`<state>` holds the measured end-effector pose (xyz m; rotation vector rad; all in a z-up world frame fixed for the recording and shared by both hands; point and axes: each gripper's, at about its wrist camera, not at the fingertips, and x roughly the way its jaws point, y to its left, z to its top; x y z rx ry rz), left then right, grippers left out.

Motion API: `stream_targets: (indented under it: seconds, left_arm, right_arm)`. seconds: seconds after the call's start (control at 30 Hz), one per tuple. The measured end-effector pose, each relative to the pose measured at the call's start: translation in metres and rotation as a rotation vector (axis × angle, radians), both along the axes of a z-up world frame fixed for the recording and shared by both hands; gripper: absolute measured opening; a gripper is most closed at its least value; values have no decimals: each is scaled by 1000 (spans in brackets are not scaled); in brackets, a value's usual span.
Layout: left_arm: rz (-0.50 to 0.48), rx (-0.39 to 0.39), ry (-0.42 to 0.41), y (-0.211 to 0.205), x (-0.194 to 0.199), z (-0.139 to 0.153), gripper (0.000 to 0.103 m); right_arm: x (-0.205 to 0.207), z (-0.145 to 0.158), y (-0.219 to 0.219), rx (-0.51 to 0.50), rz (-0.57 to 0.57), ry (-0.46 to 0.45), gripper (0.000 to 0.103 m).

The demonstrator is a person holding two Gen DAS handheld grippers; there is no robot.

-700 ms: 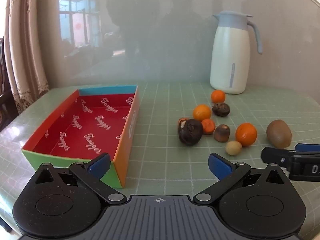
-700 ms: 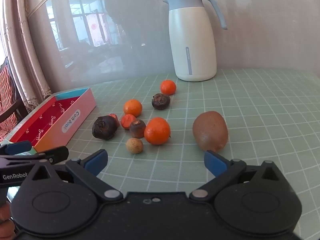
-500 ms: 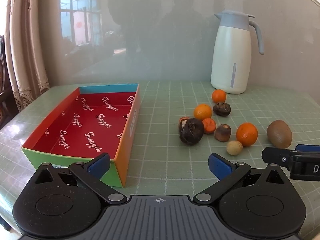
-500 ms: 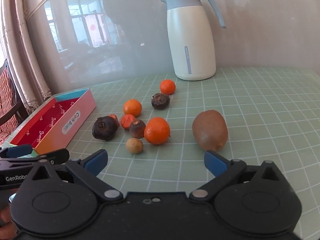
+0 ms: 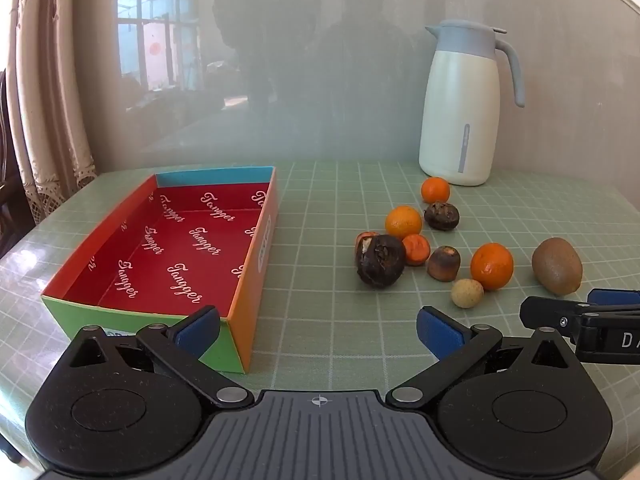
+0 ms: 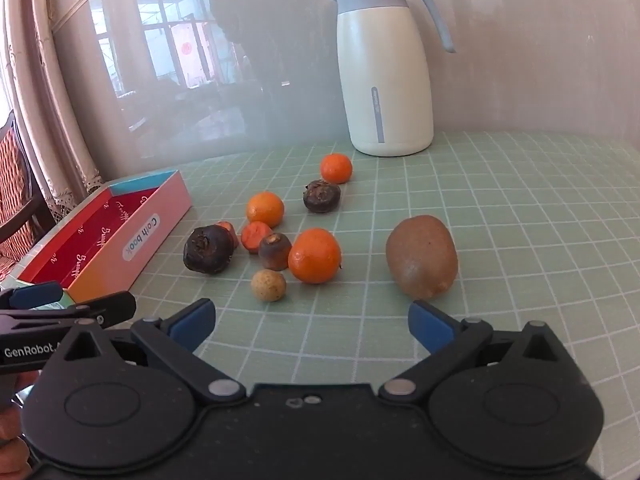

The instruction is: Organize fruits

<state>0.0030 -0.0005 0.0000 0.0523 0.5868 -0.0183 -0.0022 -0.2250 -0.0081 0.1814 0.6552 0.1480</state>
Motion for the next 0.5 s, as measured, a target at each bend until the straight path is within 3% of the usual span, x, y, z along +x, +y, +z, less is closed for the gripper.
stream_targets:
  seconds: [0.5]
  left_arm:
    - [-1, -3, -1, 1, 0, -1, 103]
  right_arm:
    - [-2, 0, 1, 8, 4, -7, 103]
